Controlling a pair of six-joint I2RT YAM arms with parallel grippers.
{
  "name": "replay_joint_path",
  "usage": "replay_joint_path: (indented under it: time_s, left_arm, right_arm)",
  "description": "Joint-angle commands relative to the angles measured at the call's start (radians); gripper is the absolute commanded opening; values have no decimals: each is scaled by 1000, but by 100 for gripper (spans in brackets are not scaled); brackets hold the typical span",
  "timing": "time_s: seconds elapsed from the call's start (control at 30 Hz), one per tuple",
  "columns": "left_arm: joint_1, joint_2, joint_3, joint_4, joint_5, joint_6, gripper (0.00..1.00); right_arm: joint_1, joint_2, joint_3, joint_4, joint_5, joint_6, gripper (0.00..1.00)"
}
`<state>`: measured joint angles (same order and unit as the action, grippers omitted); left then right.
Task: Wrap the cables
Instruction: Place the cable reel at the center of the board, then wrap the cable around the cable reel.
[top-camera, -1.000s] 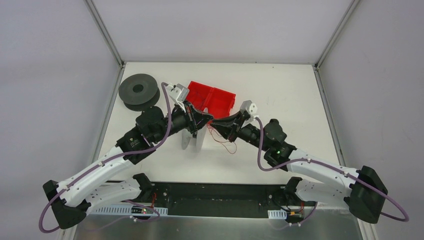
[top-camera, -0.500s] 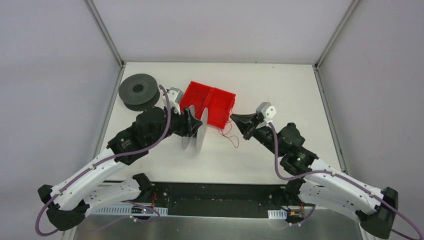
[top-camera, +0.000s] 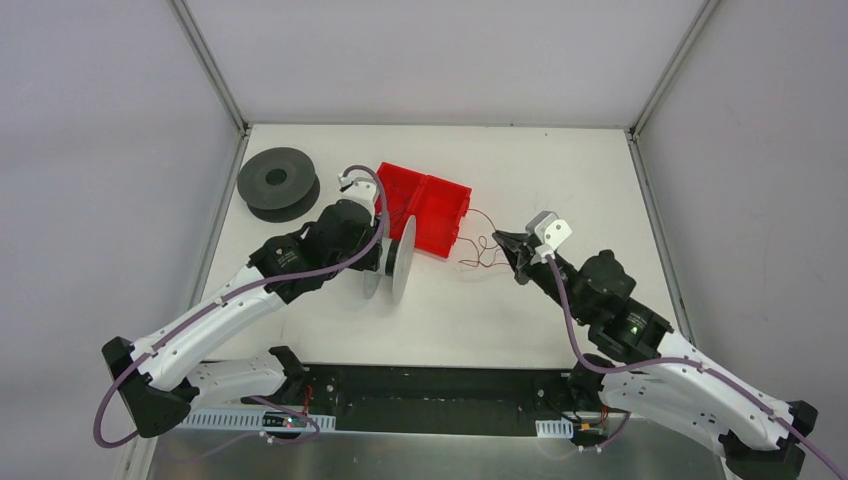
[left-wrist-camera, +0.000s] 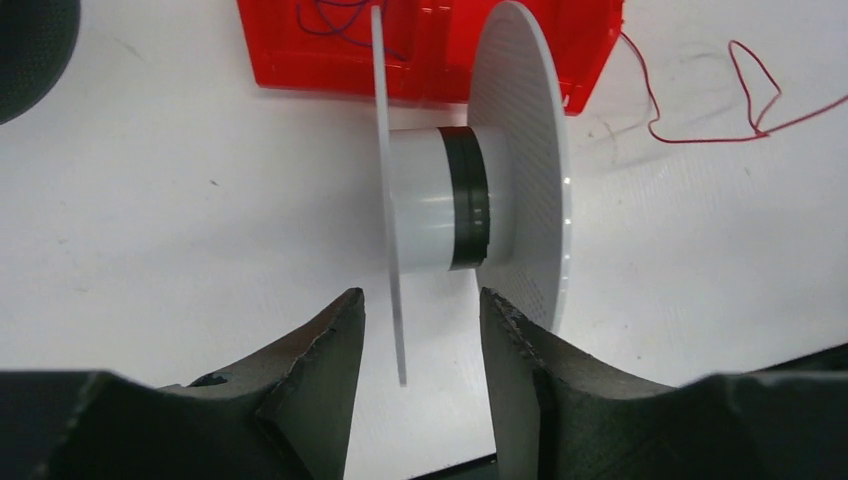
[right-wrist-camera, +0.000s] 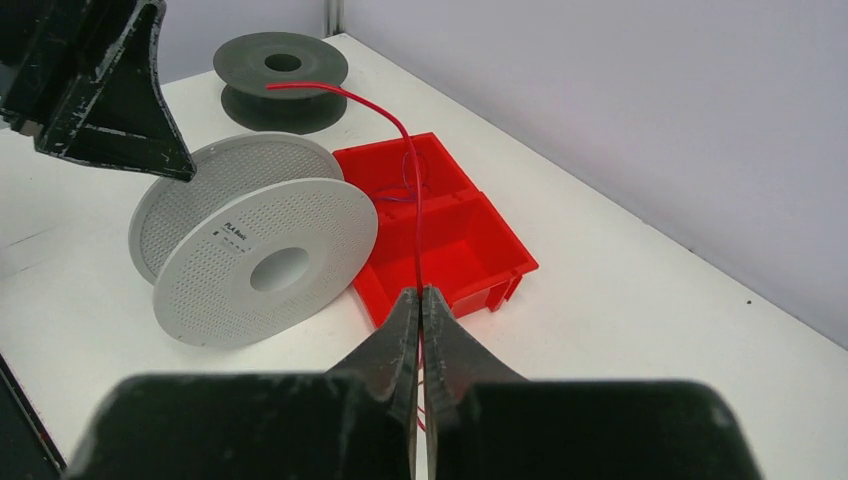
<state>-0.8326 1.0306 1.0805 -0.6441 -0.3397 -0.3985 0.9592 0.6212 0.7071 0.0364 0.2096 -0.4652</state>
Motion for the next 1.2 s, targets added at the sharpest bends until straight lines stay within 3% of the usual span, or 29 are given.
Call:
replay_joint_path:
  time_s: [0.0, 0.2, 0.43, 0.57, 0.67, 1.17]
  left_arm:
    - [23, 10, -5, -31, -55, 26, 43]
    - [24, 10, -60, -4, -55, 53, 41]
    - [25, -3, -69, 23, 89, 144, 9]
    - [24, -34, -73, 27, 220, 216, 0]
    - [25, -59, -85, 35, 263, 264, 0]
    - [25, -87, -105, 61, 420, 380, 0]
  right_arm:
    - [0, -34, 7, -9, 15, -21, 0]
    - [0, -56, 2, -13, 10, -52, 0]
    - [0, -78, 3, -31, 44, -127, 0]
    - [-2, -31, 8, -31, 73, -230, 0]
    - [-7, 32, 21, -31, 39, -290, 0]
    - [-148, 332, 95, 63, -484, -534, 0]
